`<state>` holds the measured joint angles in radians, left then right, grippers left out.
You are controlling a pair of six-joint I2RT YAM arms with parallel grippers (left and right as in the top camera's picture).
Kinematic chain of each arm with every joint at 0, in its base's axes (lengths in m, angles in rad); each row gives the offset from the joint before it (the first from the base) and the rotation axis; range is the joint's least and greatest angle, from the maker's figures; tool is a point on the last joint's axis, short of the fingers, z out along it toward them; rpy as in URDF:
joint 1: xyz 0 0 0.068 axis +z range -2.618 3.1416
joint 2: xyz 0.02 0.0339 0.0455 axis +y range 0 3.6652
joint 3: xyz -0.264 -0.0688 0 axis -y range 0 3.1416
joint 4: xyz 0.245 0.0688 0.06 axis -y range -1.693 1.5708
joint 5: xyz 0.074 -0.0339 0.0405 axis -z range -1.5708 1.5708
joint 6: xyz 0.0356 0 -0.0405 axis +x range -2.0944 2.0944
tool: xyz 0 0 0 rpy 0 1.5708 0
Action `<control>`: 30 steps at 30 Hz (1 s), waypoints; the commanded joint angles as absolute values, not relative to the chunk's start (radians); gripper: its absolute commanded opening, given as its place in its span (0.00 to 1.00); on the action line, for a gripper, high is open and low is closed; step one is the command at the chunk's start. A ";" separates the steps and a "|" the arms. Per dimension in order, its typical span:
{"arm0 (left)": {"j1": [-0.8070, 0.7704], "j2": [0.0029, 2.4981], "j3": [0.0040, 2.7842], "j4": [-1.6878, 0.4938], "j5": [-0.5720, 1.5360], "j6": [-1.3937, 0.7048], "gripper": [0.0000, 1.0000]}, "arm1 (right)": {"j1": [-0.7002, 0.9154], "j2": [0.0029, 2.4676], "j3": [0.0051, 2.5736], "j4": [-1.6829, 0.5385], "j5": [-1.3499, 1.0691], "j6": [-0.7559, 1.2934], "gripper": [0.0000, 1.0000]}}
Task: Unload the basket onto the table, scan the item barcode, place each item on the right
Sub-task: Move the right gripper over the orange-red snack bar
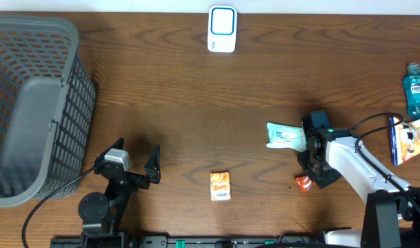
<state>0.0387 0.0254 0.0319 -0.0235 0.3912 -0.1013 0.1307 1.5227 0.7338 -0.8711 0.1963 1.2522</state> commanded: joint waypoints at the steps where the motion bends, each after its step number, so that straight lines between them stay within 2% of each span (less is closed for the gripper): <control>1: 0.040 0.024 0.004 -0.039 0.408 -0.103 0.98 | 0.139 1.506 0.744 -0.853 0.187 1.157 0.01; 8: 0.040 0.024 0.004 -0.039 0.408 -0.102 0.98 | 0.139 1.426 0.922 -0.923 -0.014 0.868 0.01; 12: 0.040 0.024 0.004 -0.039 0.408 -0.103 0.98 | 0.150 1.353 0.969 -0.877 -0.104 0.738 0.01; 17: 0.040 0.024 0.004 -0.039 0.408 -0.103 0.98 | 0.208 1.321 0.966 -0.787 -0.095 0.661 0.01; 22: 0.040 0.024 0.004 -0.039 0.408 -0.102 0.98 | 0.289 1.351 0.940 -0.728 0.026 0.657 0.01; 23: 0.040 0.024 0.004 -0.039 0.408 -0.102 0.98 | 0.303 1.364 0.939 -0.726 0.033 0.657 0.13; 24: 0.040 0.024 0.004 -0.039 0.408 -0.102 0.98 | 0.327 1.385 0.939 -0.706 0.031 0.658 0.67; 25: 0.040 0.024 0.004 -0.039 0.408 -0.102 0.98 | 0.334 1.391 0.939 -0.699 0.031 0.674 0.76; 30: 0.040 0.024 0.004 -0.039 0.408 -0.103 0.98 | 0.337 1.389 0.951 -0.732 0.031 0.813 0.76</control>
<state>0.0387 0.0254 0.0319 -0.0235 0.3912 -0.1013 0.3332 1.3941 0.9520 -0.7078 0.0002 0.7170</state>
